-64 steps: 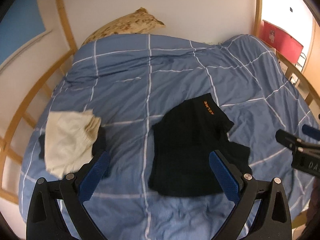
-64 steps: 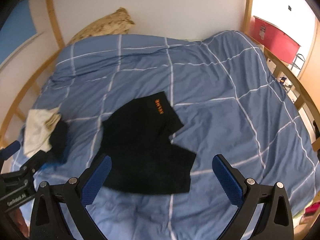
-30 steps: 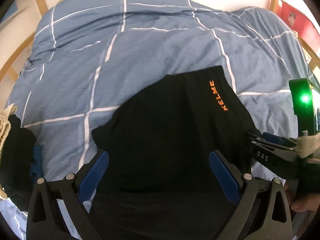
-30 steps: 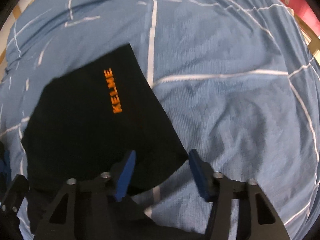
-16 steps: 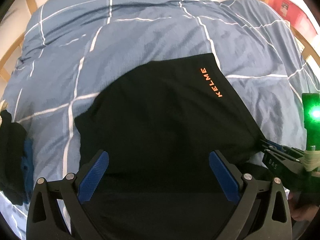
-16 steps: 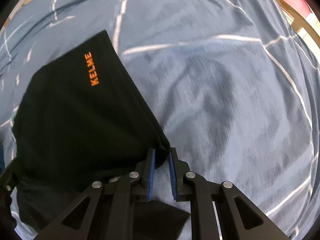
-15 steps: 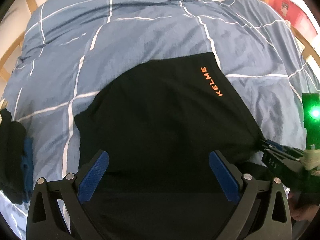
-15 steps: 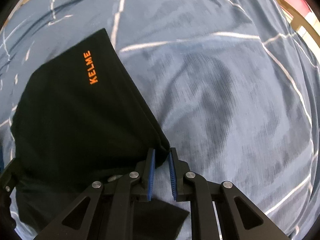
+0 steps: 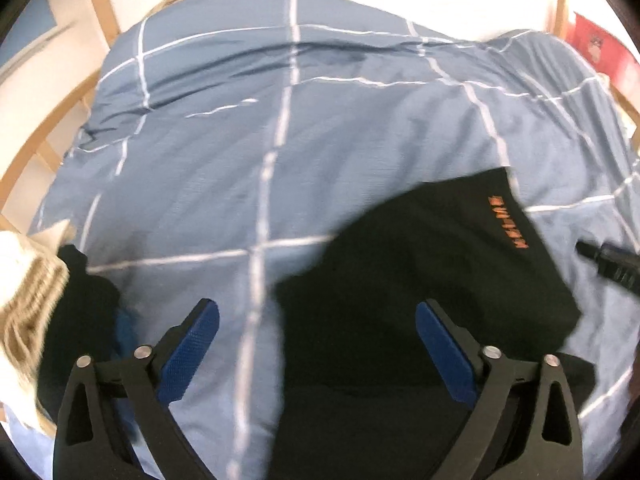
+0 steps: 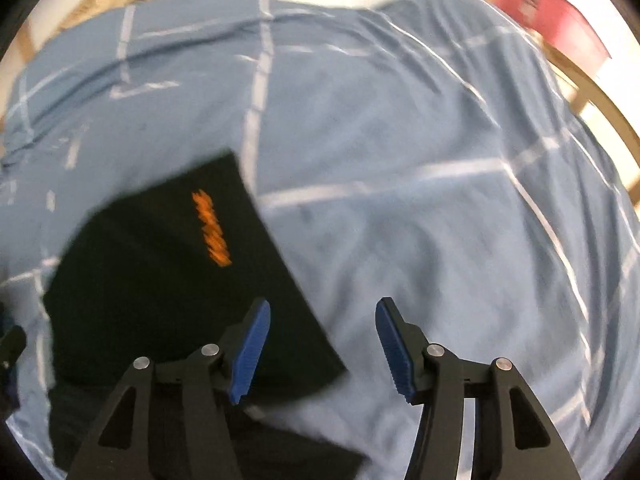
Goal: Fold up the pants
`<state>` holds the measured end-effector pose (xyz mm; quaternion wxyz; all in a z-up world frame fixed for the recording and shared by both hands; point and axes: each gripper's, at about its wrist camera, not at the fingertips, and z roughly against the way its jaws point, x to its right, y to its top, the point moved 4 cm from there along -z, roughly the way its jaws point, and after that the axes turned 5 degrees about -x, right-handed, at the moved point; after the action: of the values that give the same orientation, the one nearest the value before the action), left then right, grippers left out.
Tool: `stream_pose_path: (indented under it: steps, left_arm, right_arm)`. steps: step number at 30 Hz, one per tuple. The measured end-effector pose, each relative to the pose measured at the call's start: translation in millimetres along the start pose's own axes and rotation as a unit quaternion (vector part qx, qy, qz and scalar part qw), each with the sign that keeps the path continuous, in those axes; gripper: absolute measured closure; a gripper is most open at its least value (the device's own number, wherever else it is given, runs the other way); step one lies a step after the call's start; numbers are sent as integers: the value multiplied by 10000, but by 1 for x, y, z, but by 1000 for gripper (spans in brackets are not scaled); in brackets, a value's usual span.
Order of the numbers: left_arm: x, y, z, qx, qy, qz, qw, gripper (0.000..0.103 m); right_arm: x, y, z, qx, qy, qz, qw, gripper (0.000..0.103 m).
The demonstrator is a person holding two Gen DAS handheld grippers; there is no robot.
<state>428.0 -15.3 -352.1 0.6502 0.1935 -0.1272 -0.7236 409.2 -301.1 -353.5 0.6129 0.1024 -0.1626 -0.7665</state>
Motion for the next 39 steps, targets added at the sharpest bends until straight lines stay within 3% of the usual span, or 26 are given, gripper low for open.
stream_pose_path:
  steps: [5,10,14,20,22,26,28,30,33,36,38,39]
  left_arm:
    - [-26,9,-23,-162,74,185,9997,19]
    - [-34,8,-53,-523,-275,652,9961,33]
    - [-42,9,-74,-738,-686,1257,9869,35]
    - [-40,5,-99,-1101,-936,1431,9791,50]
    - [-35,3,-102,-1145,-1124,1433,9766,69]
    - [-33,9,-91,-1001,-977,1406,9801,70]
    - [-38,13,-77,-752,-743,1401,9845,70]
    - [-43,17,-68,-556,-536,1428,9867,70]
    - [-50,20,-72,-551,-373,1484,9867,70]
    - [-53,15,-86,-766,-247,1409,9867,68]
    - [-48,18,-86,-855,-134,1169,9894,65]
    - [-46,20,-80,-766,11,1045,9916,55]
  right_arm:
    - [-37,71,-26,160,307,322,9989,48]
    - [-64,113,-53,174,283,500,9982,48]
    - [-69,124,-69,58,406,193,9990,48]
    - [-70,125,-89,15,381,187,9991,48]
    - [-71,124,-95,-37,401,225,9989,48]
    - [-70,125,-107,-202,523,214,9982,48]
    - [-69,127,-110,-265,568,214,9978,54]
    - [-72,127,-110,-272,557,362,9974,91]
    - [-74,125,-107,-147,350,515,9980,96]
    - [-72,124,-104,75,-156,574,9982,98]
    - [-66,124,-103,123,-352,477,9982,97]
    - [-62,122,-100,110,-335,406,9986,90]
